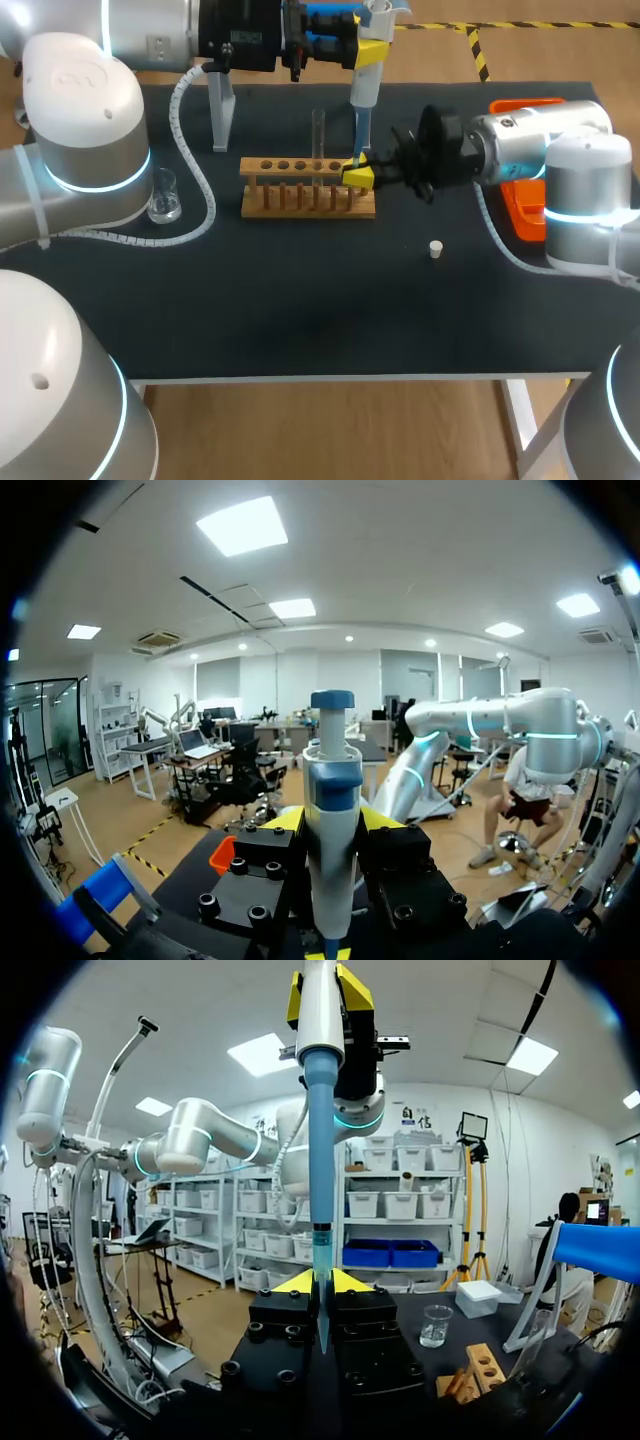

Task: Invert the test tube, pick up the pipette, mount the tip to pipette, aspirate from beaker and dispense into the tube, eject the tip, return the pipette, and cap with the stopper.

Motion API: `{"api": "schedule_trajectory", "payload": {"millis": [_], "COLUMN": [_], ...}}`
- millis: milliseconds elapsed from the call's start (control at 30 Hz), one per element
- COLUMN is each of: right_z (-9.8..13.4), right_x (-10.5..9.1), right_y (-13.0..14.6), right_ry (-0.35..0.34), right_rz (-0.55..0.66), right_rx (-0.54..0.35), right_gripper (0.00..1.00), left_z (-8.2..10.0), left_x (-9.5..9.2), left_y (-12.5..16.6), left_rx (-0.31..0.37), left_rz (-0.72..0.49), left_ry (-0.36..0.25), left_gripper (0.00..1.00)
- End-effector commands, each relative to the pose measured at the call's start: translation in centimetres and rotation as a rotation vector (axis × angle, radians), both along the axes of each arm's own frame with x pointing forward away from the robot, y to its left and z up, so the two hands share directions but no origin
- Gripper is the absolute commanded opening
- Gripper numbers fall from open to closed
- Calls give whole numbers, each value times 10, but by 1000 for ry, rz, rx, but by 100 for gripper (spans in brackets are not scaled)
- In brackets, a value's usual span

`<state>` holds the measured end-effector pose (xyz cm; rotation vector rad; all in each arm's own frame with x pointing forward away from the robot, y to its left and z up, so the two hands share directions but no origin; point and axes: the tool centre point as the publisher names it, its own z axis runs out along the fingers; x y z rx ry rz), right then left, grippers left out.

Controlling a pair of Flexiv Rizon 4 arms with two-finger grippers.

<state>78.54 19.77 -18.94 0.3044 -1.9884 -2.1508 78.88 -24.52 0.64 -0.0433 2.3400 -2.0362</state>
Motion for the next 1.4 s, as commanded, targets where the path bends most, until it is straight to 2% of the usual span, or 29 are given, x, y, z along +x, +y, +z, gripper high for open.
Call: {"api": "schedule_trajectory", "payload": {"millis": [33, 100, 133, 467, 800, 1000, 1400], "right_z": [6, 4, 2, -24, -50, -53, -53], "right_x": [0, 0, 0, -6, -16, -25, -25], "right_y": [-2, -2, -2, -12, -40, -52, -52], "right_ry": [2, 2, 2, 11, 41, 34, 34], "right_rz": [3, 2, 5, 15, -1, -11, -11], "right_rx": [-10, -21, -29, -85, -150, -189, -189], "right_gripper": [17, 65, 100, 100, 100, 100, 100], "left_z": [-7, -7, -7, -7, -7, -7, -7], "left_x": [0, 0, 0, 0, 0, 0, 0], "left_y": [2, 2, 2, 2, 2, 2, 2], "left_rx": [2, 2, 2, 2, 2, 2, 2], "left_rz": [-3, -3, -3, -3, -3, -3, -3], "left_ry": [1, 1, 1, 1, 1, 1, 1], "left_gripper": [0, 0, 0, 0, 0, 0, 0]}}
